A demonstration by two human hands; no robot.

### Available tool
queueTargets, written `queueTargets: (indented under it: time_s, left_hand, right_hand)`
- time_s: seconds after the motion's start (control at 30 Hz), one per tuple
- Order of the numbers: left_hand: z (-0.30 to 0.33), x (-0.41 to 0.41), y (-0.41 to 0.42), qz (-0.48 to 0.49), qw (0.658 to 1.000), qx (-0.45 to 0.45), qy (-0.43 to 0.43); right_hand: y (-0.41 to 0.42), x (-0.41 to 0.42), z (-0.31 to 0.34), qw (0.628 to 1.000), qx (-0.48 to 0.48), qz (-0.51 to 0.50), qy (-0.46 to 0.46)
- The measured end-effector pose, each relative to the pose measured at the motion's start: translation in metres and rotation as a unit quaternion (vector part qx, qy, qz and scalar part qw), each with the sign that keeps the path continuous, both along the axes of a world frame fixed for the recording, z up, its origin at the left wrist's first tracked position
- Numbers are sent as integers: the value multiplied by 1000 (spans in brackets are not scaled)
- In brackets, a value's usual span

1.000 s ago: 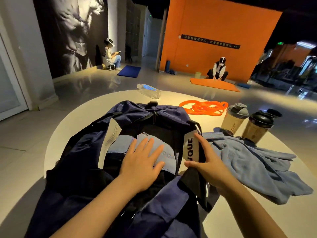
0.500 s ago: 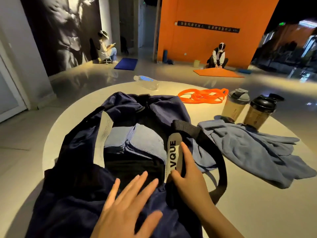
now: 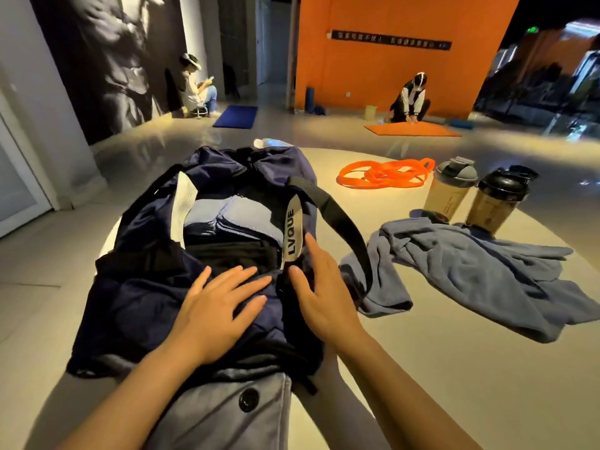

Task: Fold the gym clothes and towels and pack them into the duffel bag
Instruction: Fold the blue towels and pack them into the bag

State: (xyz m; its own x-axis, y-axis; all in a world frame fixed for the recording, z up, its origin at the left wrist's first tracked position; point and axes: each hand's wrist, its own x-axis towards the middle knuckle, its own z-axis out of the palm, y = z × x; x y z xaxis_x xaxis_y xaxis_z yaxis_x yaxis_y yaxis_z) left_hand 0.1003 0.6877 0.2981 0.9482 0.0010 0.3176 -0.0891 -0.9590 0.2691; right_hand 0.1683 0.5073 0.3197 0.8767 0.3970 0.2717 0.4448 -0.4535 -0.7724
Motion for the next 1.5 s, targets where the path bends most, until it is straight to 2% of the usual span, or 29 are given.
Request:
queueTargets:
  time_s: [0.1, 0.2, 0.27, 0.33, 0.37, 0.43, 0.47, 0.53, 0.63, 0.73, 0.87, 1.07, 1.17, 1.23, 1.37, 1.43, 1.5]
  left_hand:
    - [3, 23, 22, -8, 1000, -16, 9]
    - [8, 44, 36, -1, 1000, -3, 26]
    - [13, 55, 38, 17, 997, 55, 57]
    - [22, 61, 30, 52, 981, 158, 95]
    - [26, 60, 21, 69, 977, 188, 78]
    - [31, 51, -1, 94, 984, 150, 0]
    - [32, 43, -14, 110, 988, 104, -13]
    - [15, 28, -37, 135, 988, 68, -2]
    - [-20, 10, -54, 88, 989, 107, 60]
    - [-33, 12, -52, 91, 988, 116, 44]
    - [-31, 24, -51, 91, 989, 109, 41]
    - [-26, 46, -43, 100, 986, 105, 84]
    - [-15, 38, -53, 112, 989, 67, 76]
    - [-13, 29, -74, 94, 995, 42, 14]
    - [-3, -1, -127, -47, 995, -81, 41]
    - [-6, -11, -142, -120, 983, -112, 80]
    - [-14, -17, -150, -167, 979, -58, 105]
  right_hand:
    - [-31, -15, -19, 994, -65, -70, -52]
    - [-70, -14, -37, 963, -136, -149, -179]
    - [-94, -5, -47, 954, -165, -177, -175]
    - [-110, 1, -51, 949, -198, -198, -142]
    - [-115, 3, -53, 944, -219, -204, -137]
    - [-117, 5, -54, 941, -228, -207, -139]
    - [-116, 6, -55, 940, -228, -208, -146]
    - [-114, 6, -57, 937, -227, -211, -163]
    - [-115, 6, -61, 929, -219, -225, -197]
    - [-115, 6, -63, 914, -226, -241, -234]
    - [-115, 9, -67, 914, -236, -247, -221]
    - [-111, -10, -54, 906, -286, -180, -253]
    - [-109, -49, -49, 917, -280, -106, -263]
    - [-107, -80, -46, 922, -270, -75, -266]
    - [-111, -129, -34, 946, -238, -19, -219]
    - [-125, -140, -23, 978, -147, 25, -146]
    - [-147, -136, -22, 994, -59, -3, -87]
